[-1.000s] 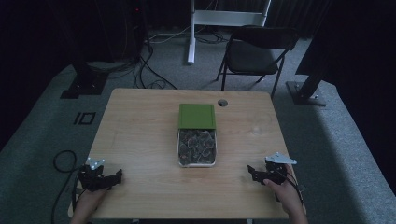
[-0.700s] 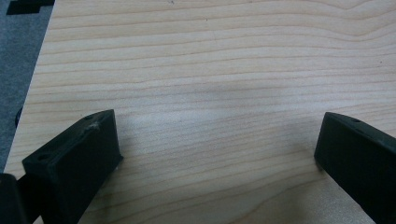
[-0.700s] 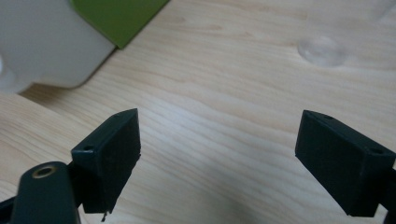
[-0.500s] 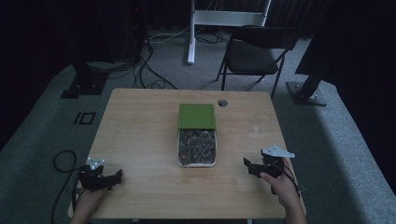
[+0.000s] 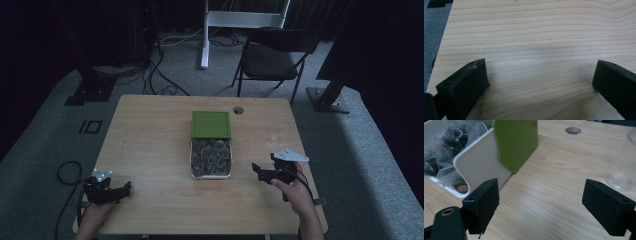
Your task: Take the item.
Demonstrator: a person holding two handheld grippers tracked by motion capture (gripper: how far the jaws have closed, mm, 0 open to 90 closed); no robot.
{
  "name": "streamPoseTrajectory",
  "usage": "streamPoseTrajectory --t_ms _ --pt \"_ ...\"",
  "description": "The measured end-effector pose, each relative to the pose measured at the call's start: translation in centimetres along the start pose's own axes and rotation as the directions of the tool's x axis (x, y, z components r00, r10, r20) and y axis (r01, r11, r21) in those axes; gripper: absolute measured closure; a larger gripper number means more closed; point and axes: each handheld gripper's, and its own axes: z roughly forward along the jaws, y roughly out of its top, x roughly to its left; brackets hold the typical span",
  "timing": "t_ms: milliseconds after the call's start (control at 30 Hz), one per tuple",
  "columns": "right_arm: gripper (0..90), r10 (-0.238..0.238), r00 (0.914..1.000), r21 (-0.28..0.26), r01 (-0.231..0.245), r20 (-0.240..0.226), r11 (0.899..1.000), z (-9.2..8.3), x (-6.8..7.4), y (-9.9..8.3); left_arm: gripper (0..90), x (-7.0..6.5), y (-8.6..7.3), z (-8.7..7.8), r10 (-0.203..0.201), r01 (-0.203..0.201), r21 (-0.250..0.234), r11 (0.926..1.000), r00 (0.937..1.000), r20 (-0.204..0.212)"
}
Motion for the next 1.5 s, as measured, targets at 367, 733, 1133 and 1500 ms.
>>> streamPoseTrajectory --t_ms 367,733,1133,1500 --pt "14.3 -0.017 0.9991 -0.020 0.017 -0.038 1.000 0.5 1.5 1.6 0.5 0.0 0.0 0.0 0.000 0.000 0.000 1.0000 1.0000 0.000" --pt "14.3 -0.051 0.9956 -0.030 0.049 -0.078 0.998 1.3 3.2 3.2 0.5 0.0 0.0 0.0 0.000 0.000 0.000 1.0000 1.0000 0.000" --pt "14.3 -0.064 0.9904 -0.033 0.061 -0.122 0.998 2.4 5.2 3.9 0.5 0.0 0.0 0.0 0.000 0.000 0.000 1.0000 1.0000 0.000" --pt "14.3 -0.108 0.9804 -0.037 0.103 -0.165 0.994 3.7 7.3 4.7 0.5 0.0 0.0 0.0 0.000 0.000 0.000 1.0000 1.0000 0.000"
